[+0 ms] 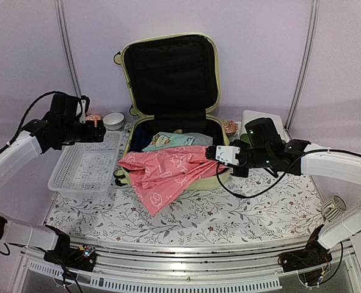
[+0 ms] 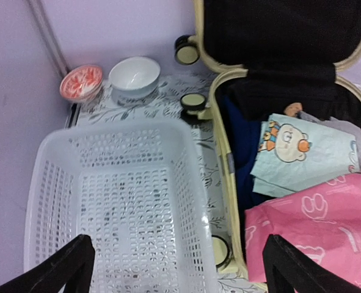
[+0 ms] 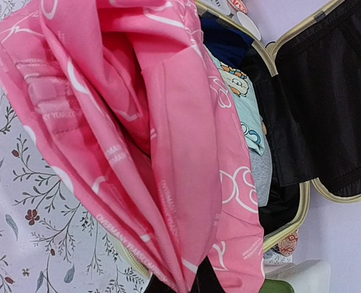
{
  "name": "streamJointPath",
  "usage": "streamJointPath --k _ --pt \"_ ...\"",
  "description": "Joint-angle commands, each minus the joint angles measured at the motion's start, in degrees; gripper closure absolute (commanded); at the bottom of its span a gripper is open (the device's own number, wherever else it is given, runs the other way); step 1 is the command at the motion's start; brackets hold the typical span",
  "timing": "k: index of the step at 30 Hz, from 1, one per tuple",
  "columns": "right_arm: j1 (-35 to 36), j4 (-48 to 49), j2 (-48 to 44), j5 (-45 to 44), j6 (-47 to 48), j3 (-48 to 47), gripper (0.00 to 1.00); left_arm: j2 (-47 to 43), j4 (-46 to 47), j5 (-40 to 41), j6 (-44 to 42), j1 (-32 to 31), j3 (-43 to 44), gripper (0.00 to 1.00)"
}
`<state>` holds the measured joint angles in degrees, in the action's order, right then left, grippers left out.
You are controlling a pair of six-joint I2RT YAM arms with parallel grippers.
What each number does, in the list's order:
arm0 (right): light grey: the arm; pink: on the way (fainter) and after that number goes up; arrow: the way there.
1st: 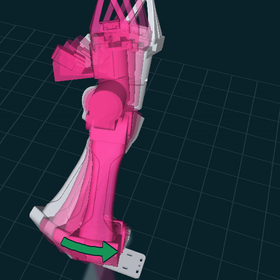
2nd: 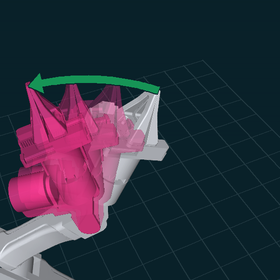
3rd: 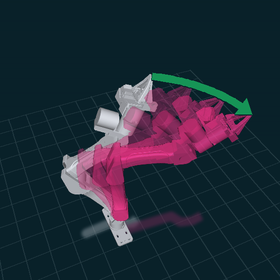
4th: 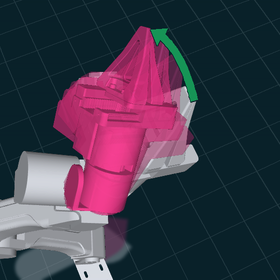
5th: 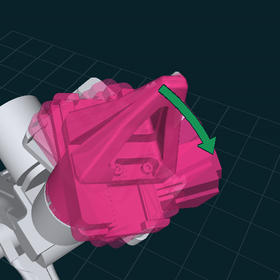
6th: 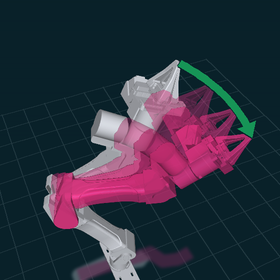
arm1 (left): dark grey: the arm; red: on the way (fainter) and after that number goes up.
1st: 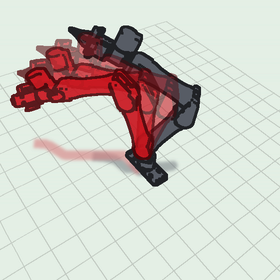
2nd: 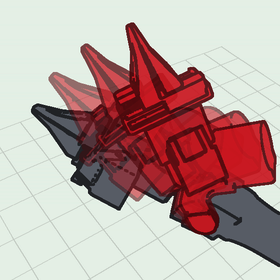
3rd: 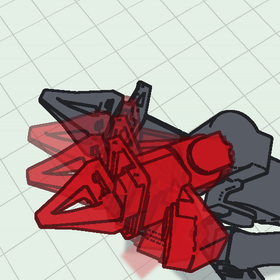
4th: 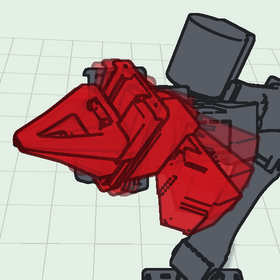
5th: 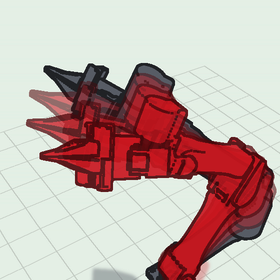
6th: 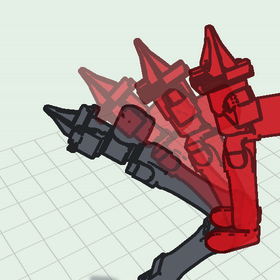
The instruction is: Open, take out, and arrange the luggage
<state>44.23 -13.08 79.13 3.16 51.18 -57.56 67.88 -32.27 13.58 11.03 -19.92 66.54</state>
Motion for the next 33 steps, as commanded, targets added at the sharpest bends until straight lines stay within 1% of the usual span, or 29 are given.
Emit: streamJointPath --k 1,2,3,4,5,7,9,11,12,17,21,23,26,30,33 --pt "-0.3 0.7 -1.2 0.4 -2.5 -1.0 0.98 1.3 -1.5 2.1 13.5 6.2 -6.2 0.02" --pt "-0.2 0.7 -1.4 0.5 -2.6 -1.0 0.98 1.3 -0.7 2.9 15.7 7.7 -8.1 0.02" --pt "-0.2 0.7 -1.4 0.7 -2.8 -1.0 0.98 1.4 0.2 3.4 17.5 9.2 -10.8 0.12" --pt "-0.3 0.6 -1.6 0.9 -2.9 -1.0 0.98 1.5 1.0 4.1 19.3 10.6 -12.4 0.28" --pt "-0.2 0.6 -1.7 1.1 -3.0 -0.9 0.98 1.9 1.3 5.4 21.0 11.6 -13.9 0.42" --pt "-0.3 0.6 -2.0 1.5 -3.1 -0.7 0.98 3.8 -0.3 9.6 25.9 12.6 -15.0 0.64" --pt "-0.2 0.7 -2.4 1.7 -3.2 -0.5 0.98 7.0 -5.3 13.1 32.5 13.3 -14.0 0.83" --pt "-0.2 1.0 -2.5 1.7 -3.2 -0.3 0.98 10.6 -9.3 13.3 36.5 13.6 -12.8 0.98" --pt "-0.3 1.1 -2.5 1.7 -3.3 -0.2 0.98 12.3 -10.4 12.9 37.6 13.7 -12.6 1.00" --pt "-0.2 1.2 -2.5 2.7 -3.7 -0.5 0.98 17.6 -11.1 10.8 40.6 13.9 -15.4 1.00" --pt "-0.2 1.4 -2.6 3.2 -3.9 -0.4 0.98 17.1 -10.9 6.7 41.0 13.8 -18.1 1.00" --pt "-0.3 1.4 -2.5 3.3 -3.9 -0.2 0.98 16.1 -10.8 4.3 41.3 12.5 -19.6 1.00" --pt "-0.2 1.9 -2.7 3.7 -4.0 -0.1 0.98 14.9 -11.6 1.3 43.2 7.2 -20.6 1.00" --pt "-0.3 2.6 -2.8 4.1 -4.1 0.2 0.98 15.0 -15.7 -1.9 48.3 -2.6 -19.5 1.00" --pt "-0.3 2.9 -2.8 4.5 -4.3 0.2 0.98 13.6 -15.8 -5.7 52.3 -8.9 -20.7 1.00"
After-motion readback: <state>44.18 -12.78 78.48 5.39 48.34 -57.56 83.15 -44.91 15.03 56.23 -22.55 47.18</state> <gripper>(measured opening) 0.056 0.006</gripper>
